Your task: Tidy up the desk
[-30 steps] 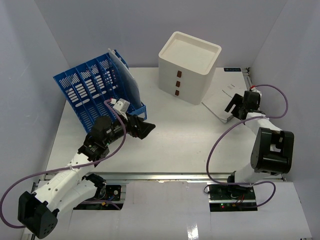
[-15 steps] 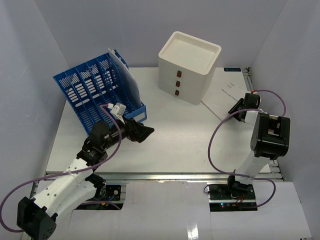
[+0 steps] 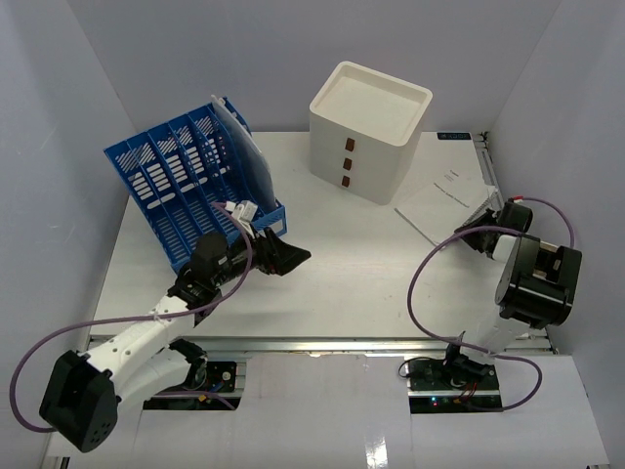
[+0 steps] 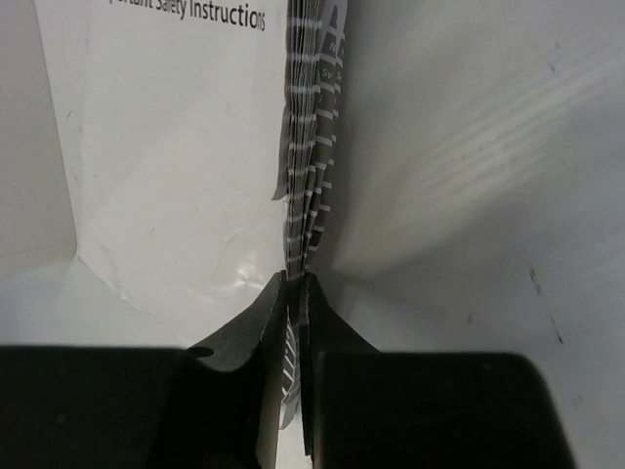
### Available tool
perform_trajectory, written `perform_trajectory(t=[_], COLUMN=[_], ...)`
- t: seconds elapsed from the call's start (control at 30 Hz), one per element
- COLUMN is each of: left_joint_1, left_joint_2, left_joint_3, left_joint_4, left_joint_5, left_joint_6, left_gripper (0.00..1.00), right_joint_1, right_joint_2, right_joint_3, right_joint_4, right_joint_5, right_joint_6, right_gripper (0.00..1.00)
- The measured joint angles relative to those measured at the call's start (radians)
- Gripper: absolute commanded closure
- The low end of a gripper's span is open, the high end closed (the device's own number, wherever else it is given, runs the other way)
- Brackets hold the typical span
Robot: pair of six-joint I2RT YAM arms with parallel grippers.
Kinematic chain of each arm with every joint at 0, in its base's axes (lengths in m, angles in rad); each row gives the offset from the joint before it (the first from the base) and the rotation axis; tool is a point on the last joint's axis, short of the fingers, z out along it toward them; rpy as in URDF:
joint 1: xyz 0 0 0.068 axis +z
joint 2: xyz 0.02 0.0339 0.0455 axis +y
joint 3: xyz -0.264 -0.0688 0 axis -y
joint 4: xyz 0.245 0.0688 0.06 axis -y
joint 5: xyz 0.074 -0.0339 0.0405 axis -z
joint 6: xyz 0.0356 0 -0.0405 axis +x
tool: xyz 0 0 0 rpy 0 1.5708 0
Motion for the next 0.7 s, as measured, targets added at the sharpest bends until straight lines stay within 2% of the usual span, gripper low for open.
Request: perform_trajectory(t=[0.3,0.5,0.7], left_joint_1=[-0.013,-0.057,-0.086], left_joint_2=[0.348,0.587,0.723], left_joint_3=[0.053,0.196,0.267], left_joint_4=[0.223,0.316,0.387], left_joint_5=[0.072,0.118,0.143], left_joint_6=[-0.098,-0.152,-0.211], left_gripper=[0.02,0.02,0.02], right_joint_1=[-0.105,-0.132,-0.131], right_joint_2=[-0.342,-0.446,-0.513], right_joint_3=[-0.097,-0.096,-0.075], right_joint_4=[-0.154,-0.290,-0.368], right_joint_5=[-0.205,-0.383,-0.522], right_joint_6=[-0.124,-0.238,-0.292], right_gripper=[0.92,0.92,0.92])
